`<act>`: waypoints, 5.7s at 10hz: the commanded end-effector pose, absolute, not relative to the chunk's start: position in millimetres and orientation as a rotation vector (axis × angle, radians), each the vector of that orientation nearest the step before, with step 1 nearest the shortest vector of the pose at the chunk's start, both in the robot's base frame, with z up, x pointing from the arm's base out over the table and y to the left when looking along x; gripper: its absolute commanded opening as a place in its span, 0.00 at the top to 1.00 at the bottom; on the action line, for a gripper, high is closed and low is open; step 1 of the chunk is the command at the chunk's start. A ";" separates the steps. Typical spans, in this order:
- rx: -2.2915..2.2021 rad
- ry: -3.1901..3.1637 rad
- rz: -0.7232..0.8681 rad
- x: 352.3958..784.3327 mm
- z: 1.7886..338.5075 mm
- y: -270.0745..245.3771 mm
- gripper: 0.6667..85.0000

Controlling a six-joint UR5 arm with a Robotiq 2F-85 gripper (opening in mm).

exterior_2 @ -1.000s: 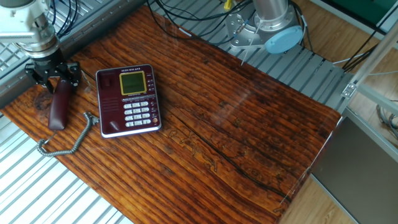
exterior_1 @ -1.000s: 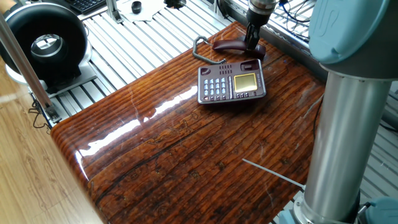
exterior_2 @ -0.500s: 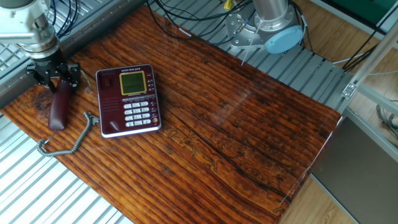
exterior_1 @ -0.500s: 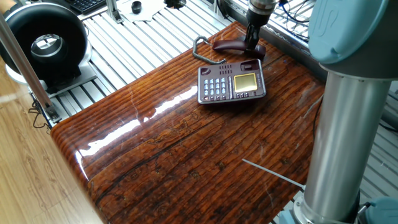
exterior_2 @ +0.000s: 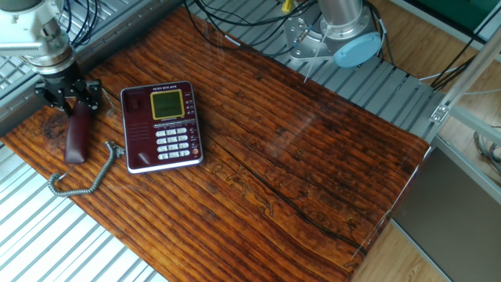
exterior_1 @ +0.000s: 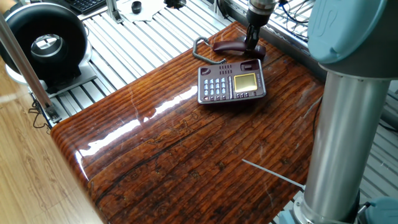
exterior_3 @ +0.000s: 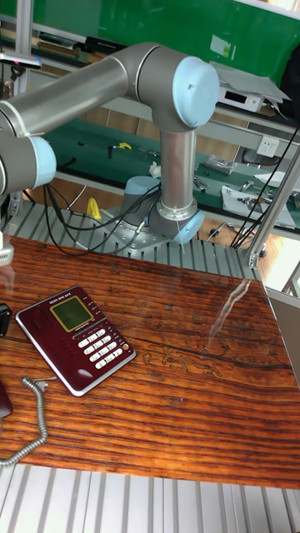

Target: Place the handset of the telephone on the corresponding phone cradle

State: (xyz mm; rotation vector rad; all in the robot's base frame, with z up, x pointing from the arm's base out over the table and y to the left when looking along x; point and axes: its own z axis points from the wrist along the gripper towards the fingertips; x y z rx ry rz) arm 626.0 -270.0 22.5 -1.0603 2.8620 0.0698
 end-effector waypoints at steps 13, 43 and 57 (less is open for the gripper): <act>-1.074 3.037 0.096 614.8 110.3 -218.3 0.67; -1.596 3.005 -0.073 566.4 83.2 -144.1 0.77; -1.566 3.018 -0.032 569.2 76.9 -142.2 0.77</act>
